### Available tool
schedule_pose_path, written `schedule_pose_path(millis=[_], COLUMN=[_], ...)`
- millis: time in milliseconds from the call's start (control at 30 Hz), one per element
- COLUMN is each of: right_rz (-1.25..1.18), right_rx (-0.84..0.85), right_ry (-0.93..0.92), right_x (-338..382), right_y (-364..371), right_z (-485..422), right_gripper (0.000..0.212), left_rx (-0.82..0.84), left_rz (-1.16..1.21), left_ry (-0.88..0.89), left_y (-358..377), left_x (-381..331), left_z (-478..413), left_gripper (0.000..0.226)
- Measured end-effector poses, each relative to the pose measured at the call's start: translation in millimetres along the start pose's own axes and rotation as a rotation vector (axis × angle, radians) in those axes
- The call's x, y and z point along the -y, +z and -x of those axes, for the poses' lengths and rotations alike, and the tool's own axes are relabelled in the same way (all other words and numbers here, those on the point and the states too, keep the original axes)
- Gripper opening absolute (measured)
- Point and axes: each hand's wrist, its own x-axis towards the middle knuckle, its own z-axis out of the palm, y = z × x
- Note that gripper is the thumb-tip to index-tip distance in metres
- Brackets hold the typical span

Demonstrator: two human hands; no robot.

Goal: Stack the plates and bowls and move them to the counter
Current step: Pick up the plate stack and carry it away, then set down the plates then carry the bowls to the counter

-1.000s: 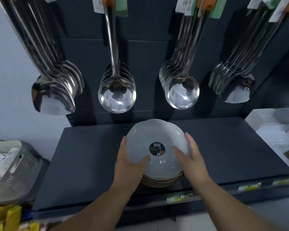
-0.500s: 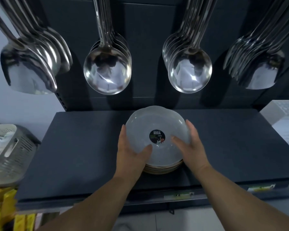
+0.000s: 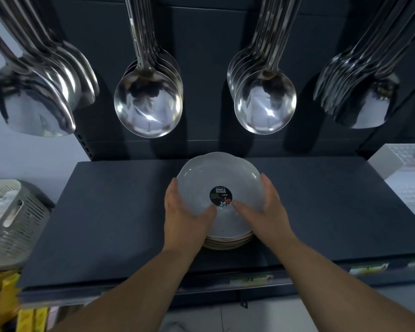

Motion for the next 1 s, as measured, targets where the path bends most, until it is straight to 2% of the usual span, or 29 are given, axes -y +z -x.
schedule_pose_path(millis=[367,767,800,900,1000], right_rz=[0.146,0.381,0.409,0.488,0.542], right_rx=[0.006,-0.021,-0.026,-0.063,-0.138], right_ry=[0.021,-0.034,-0.026,-0.007,0.004], right_x=[13.9,117.6,126.3,147.1,169.0], right_y=[-7.5,-47.2,-49.7,-54.5,-56.7], right_z=[3.3,68.2,75.4,98.2,125.8], right_gripper=[0.098,0.048,0.049,0.070,0.076], left_rx=[0.028,0.124,0.133,0.164,0.171], left_rz=[-0.295,-0.413,-0.435,-0.532,-0.624], left_ry=[0.067,0.266,0.285,0.365,0.486], left_y=[-9.0,-52.9,-58.9,-79.9,-106.3], left_x=[-10.0,-87.5,-95.4,-116.8,-133.7], left_z=[-2.0,36.2,40.8,54.3,66.7], left_gripper=[0.094,0.077,0.076,0.074,0.070])
